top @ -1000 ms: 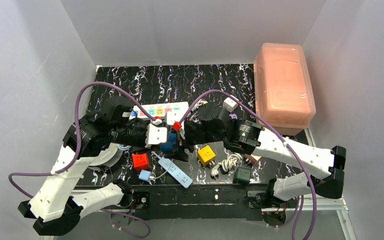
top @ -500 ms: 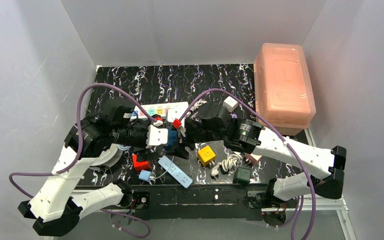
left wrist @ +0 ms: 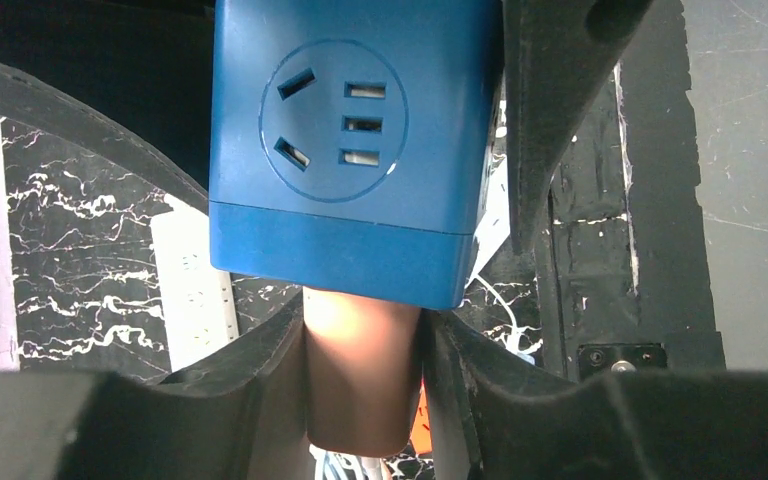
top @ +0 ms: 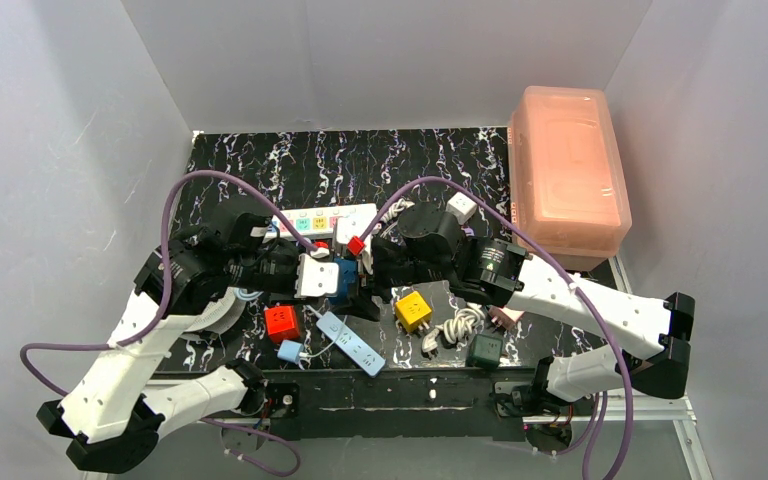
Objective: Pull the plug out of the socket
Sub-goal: Remove the plug from the socket.
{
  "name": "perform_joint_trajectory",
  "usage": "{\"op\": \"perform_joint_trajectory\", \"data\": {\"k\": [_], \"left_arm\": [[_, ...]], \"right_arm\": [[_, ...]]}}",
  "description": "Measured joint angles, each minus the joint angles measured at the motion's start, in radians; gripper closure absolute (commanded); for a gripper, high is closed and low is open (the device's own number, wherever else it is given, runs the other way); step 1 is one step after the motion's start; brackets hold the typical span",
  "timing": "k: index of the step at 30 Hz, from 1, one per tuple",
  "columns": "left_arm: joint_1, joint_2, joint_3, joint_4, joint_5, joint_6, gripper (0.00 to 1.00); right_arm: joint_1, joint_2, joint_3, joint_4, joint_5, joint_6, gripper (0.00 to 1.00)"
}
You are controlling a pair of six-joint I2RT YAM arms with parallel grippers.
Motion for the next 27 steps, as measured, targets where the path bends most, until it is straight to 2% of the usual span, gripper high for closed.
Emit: {"op": "perform_joint_trajectory", "data": {"k": [2, 15, 27], "left_arm": [[0.0, 0.0, 0.0, 0.0, -0.003, 0.0, 1.0], [-0.018, 0.016, 0.002, 0.008, -0.055, 0.028, 1.0], [-0.033, 0.019, -0.066, 0.069, -0.061, 0.134, 1.0]], "right_arm": [[0.0, 0.0, -0.002, 0.003, 0.0, 0.0, 0.99], [0.0, -0.057, -0.103, 0.092, 0.058, -0.012, 0.99], [0.003, -0.094, -0.166, 0.1, 0.093, -0.016, 0.99]]}}
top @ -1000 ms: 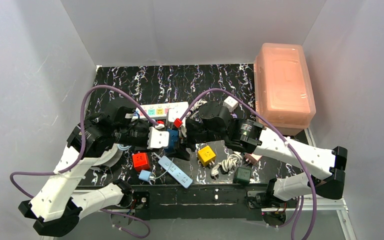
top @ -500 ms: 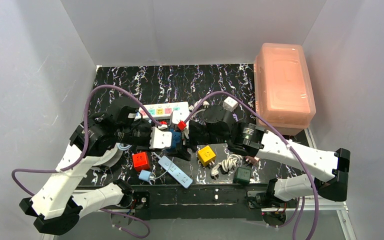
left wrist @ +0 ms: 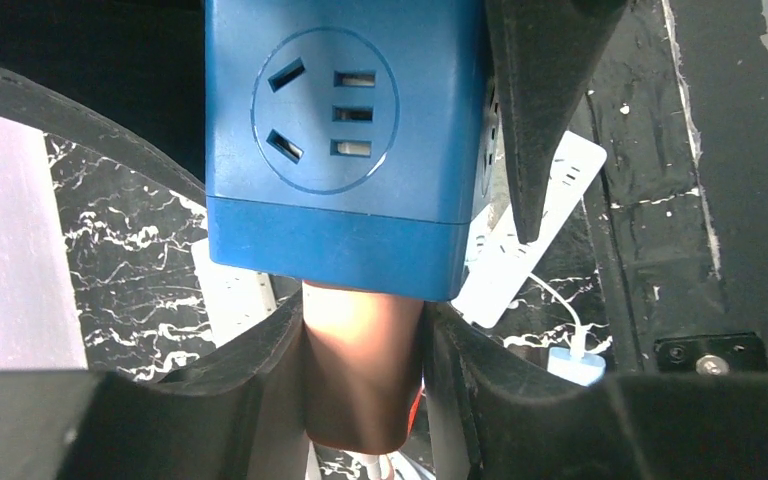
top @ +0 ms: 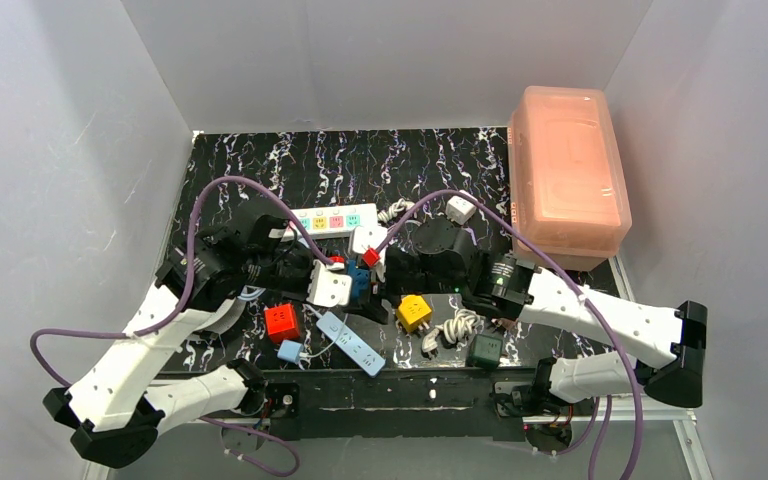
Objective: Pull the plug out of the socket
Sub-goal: Remove the plug from the socket.
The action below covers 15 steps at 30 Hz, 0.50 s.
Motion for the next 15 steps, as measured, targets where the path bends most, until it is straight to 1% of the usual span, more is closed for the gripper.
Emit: {"op": "perform_joint_trajectory", "data": {"k": [5, 6, 10, 15], "left_arm": [[-0.005, 0.0, -0.027, 0.034, -0.01, 0.042, 1.0], [-0.004, 0.0, -0.032, 0.031, -0.031, 0.057, 1.0], [0.027, -0.005, -0.064, 0.015, -0.2, 0.121, 1.0], [0.028, -0.003, -0.1, 0.011, -0.282, 0.18, 1.0]], "right_arm": [[0.0, -0.025, -0.029, 0.0, 0.028, -0.003, 0.99], [-0.002, -0.034, -0.034, -0.013, 0.032, -0.001, 0.99], [-0.005, -0.129, -0.081, -0.117, 0.014, 0.042, 0.99], [-0.005, -0.204, -0.119, -0.166, 0.001, 0.082, 0.99]]}}
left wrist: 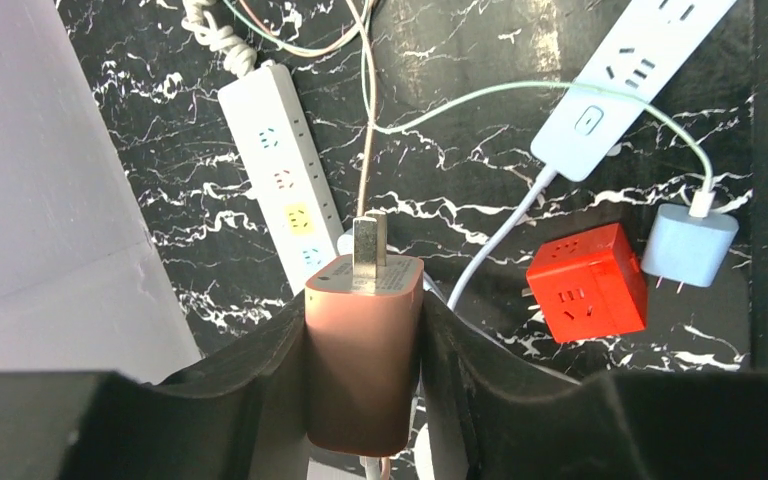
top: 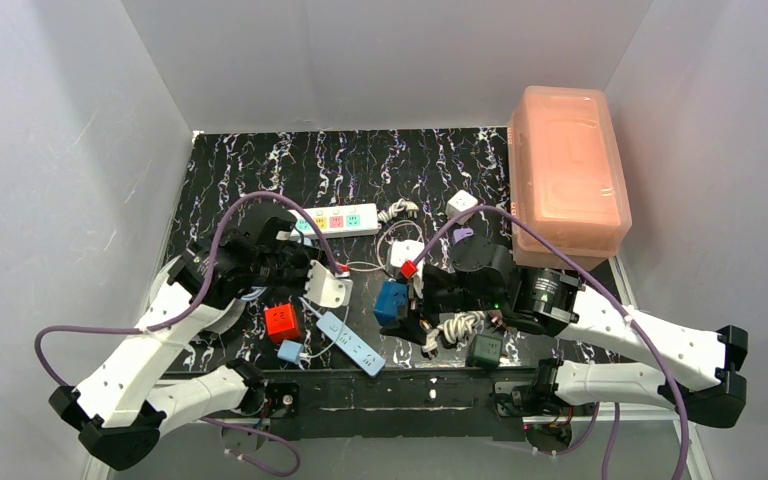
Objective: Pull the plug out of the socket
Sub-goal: Remove the plug from the socket, then place the socket at the center of the board, then place the plug at the center of the board.
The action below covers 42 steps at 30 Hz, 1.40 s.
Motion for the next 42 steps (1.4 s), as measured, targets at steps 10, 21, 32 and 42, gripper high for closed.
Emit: {"op": "perform_joint_trajectory", "data": {"k": [10, 21, 32, 42], "left_arm": [[0.0, 0.008, -0.023, 0.056, -0.077, 0.024, 1.0], [0.109, 0.069, -0.084, 0.173, -0.074, -0.162, 1.0], [0.394, 0.234, -0.053, 0.24, 0.013, -0.343, 1.0], [0.227, 0.354, -0.076, 0.24, 0.071, -0.476, 1.0]], "right_arm": [[-0.002, -0.047, -0.05, -0.05, 0.029, 0.043, 0.99], [-0.264, -0.159, -0.142, -0.04, 0.081, 0.178, 0.99], [-0.497, -0.091, -0.148, -0.057, 0.108, 0.35, 0.99], [-0.611, 0.119, -0.177, -0.056, 0.09, 0.471, 0.99]]}}
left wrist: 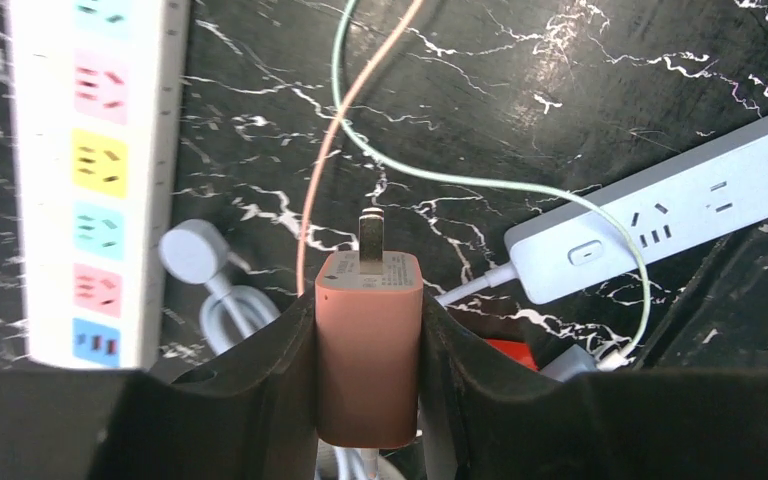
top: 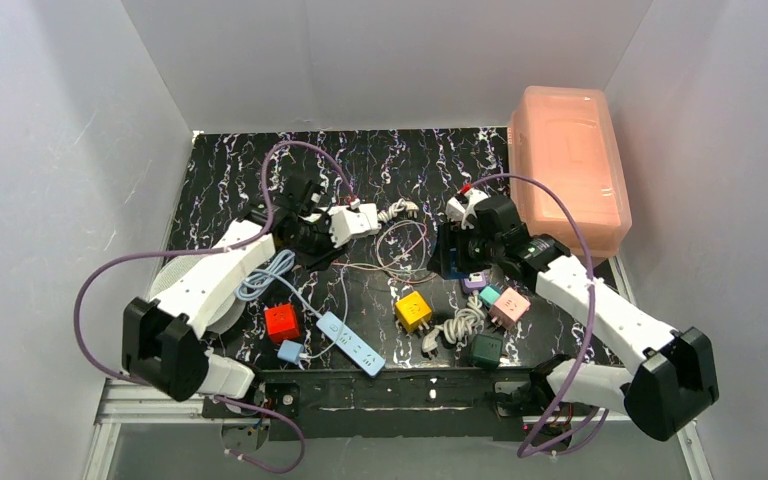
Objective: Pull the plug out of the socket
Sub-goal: Place the plug at the center of the board.
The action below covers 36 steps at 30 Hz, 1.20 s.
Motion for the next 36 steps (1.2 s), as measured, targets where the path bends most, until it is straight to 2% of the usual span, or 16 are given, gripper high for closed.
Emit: {"op": "perform_joint_trajectory", "data": {"k": [11, 16, 22, 28, 32, 35, 36], "left_arm": [[-0.076, 0.148, -0.031, -0.032, -0.016, -0.048, 0.96], [-0.1, 0.223, -0.025, -0.064, -0.055, -0.084, 0.8], [-0.105, 0.307, -0.005, -0.082, -0.093, -0.1, 0.67], [-0.105, 0.343, 0.011, -0.079, -0.122, -0.109, 0.59], [-0.105, 0.366, 0.043, -0.065, -0.131, -0.117, 0.36], [-0.105, 0.38, 0.057, -0.048, -0.14, -0.126, 0.07], [-0.105, 0.382, 0.06, -0.047, -0.142, -0.129, 0.02]], "right_arm": [[-0.006, 0.159, -0.011, 0.037, -0.011, 0.055, 0.99], [-0.006, 0.221, -0.018, 0.056, -0.017, 0.077, 0.99], [-0.006, 0.294, -0.025, 0.091, -0.034, 0.103, 0.98], [-0.006, 0.343, -0.025, 0.109, -0.03, 0.111, 0.97], [-0.006, 0.355, -0.025, 0.111, -0.014, 0.117, 0.95], [-0.006, 0.364, -0.024, 0.111, 0.0, 0.122, 0.92], [-0.007, 0.369, -0.023, 0.11, 0.005, 0.122, 0.89]]}}
